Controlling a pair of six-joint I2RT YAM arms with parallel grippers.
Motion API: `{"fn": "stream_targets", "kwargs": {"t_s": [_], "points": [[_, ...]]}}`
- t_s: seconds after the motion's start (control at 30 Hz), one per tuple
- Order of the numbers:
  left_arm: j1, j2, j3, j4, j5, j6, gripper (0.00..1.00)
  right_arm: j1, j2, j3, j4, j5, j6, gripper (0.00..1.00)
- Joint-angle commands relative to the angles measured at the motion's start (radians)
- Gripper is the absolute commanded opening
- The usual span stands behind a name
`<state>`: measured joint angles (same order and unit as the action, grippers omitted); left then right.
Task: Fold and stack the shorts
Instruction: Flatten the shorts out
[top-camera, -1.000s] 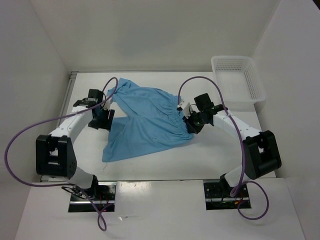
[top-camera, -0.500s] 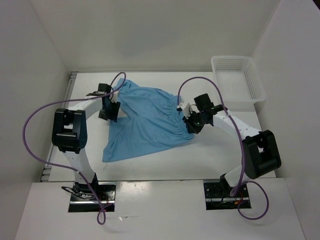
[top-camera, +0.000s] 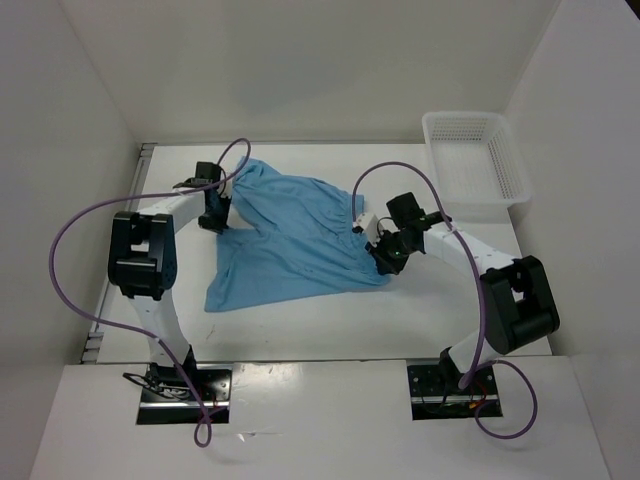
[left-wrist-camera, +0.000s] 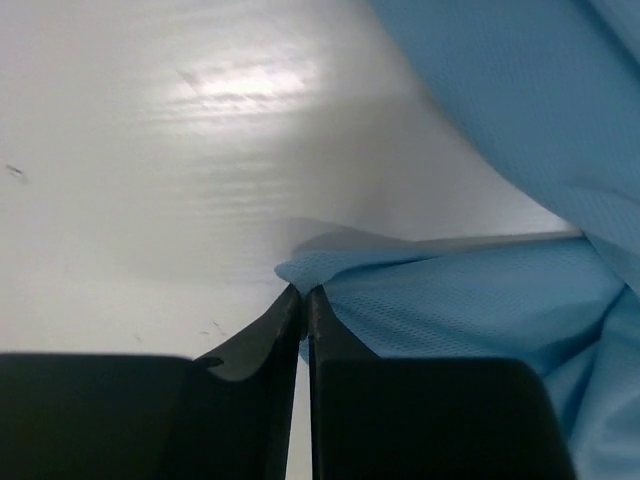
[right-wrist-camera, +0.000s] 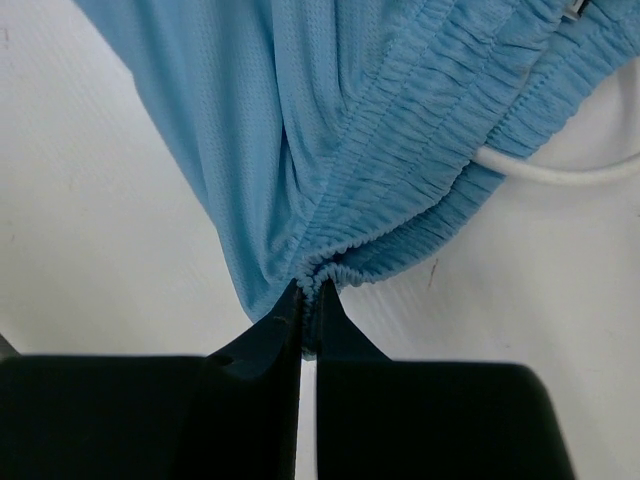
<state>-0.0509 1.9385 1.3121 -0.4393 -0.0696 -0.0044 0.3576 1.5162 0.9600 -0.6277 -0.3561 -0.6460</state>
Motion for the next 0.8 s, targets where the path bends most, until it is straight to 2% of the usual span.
{"fn": "stream_targets", "kwargs": {"t_s": [0.0,0.03,0.07,0.13,0.2,0.23,0.3,0.4,0.53,0.63,0.77], "points": [[0.025,0.011,0.055,0.070,-0.082,0.004,0.12,0.001,-0.014,-0.015,-0.089,-0.024,-0.037,0.00],[0.025,0.001,0.055,0.079,-0.096,0.004,0.14,0.001,-0.014,-0.024,-0.089,-0.024,-0.037,0.00],[0.025,0.000,0.055,0.088,-0.105,0.004,0.22,0.001,-0.025,-0.024,-0.089,-0.024,-0.037,0.00],[0.025,-0.018,0.042,0.088,-0.121,0.004,0.32,0.001,-0.036,-0.049,-0.089,-0.033,-0.037,0.00],[0.025,-0.030,0.032,0.097,-0.121,0.004,0.50,0.001,-0.045,-0.061,-0.089,-0.034,-0.026,0.00],[0.025,-0.030,0.023,0.097,-0.121,0.004,0.62,0.001,-0.045,-0.061,-0.072,-0.034,-0.026,0.00],[0.025,-0.061,0.022,0.077,-0.108,0.004,0.68,0.001,-0.056,-0.070,-0.052,-0.034,-0.017,0.00],[0.025,-0.113,0.022,0.012,-0.056,0.004,0.69,0.001,-0.056,-0.061,-0.041,-0.014,-0.017,0.00],[0.025,-0.174,-0.031,-0.122,0.051,0.004,0.62,0.001,-0.056,-0.061,-0.030,-0.014,-0.017,0.00],[0.006,-0.205,-0.132,-0.131,0.106,0.004,0.55,0.001,-0.056,-0.070,-0.020,-0.014,-0.017,0.00],[-0.003,-0.205,-0.215,-0.105,0.146,0.004,0.54,0.001,-0.056,-0.070,-0.009,-0.023,-0.017,0.00]]}}
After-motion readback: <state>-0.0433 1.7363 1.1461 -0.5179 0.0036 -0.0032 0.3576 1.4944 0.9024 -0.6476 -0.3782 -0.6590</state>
